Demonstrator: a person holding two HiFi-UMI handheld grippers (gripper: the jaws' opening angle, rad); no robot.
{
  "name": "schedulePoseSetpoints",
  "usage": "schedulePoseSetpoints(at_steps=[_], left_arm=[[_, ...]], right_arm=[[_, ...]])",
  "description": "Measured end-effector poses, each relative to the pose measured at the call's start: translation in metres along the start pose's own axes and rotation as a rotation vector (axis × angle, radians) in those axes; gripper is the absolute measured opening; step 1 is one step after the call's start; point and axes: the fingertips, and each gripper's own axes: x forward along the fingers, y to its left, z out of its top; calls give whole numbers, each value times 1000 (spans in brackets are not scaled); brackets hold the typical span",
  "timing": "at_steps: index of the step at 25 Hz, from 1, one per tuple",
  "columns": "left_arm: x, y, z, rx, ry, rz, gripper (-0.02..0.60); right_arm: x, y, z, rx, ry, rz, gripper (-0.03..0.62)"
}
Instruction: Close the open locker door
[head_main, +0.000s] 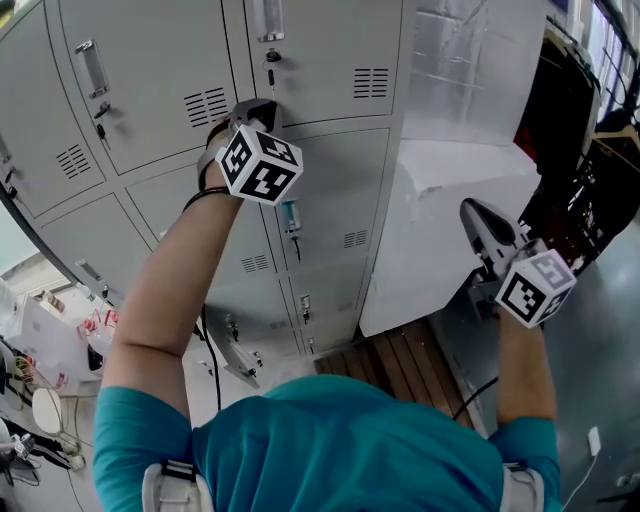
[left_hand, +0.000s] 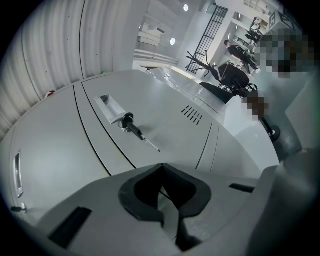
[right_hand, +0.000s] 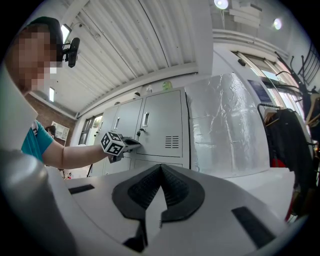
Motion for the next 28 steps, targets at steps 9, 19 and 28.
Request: schedulePoseSetpoints(at_steps=[9,19,28], left_arm=[[-28,-14,-3,-236,-72,-158,14],[-142,-75,-21,-740,-261,-444,11],[-186,-109,-40,-898,-258,-572,3]], right_arm=[[-9,13,5,-7,-8,7,-2],[0,27,-12,33,-4,32,-2],[12,39,-23,57,11,69,-2]])
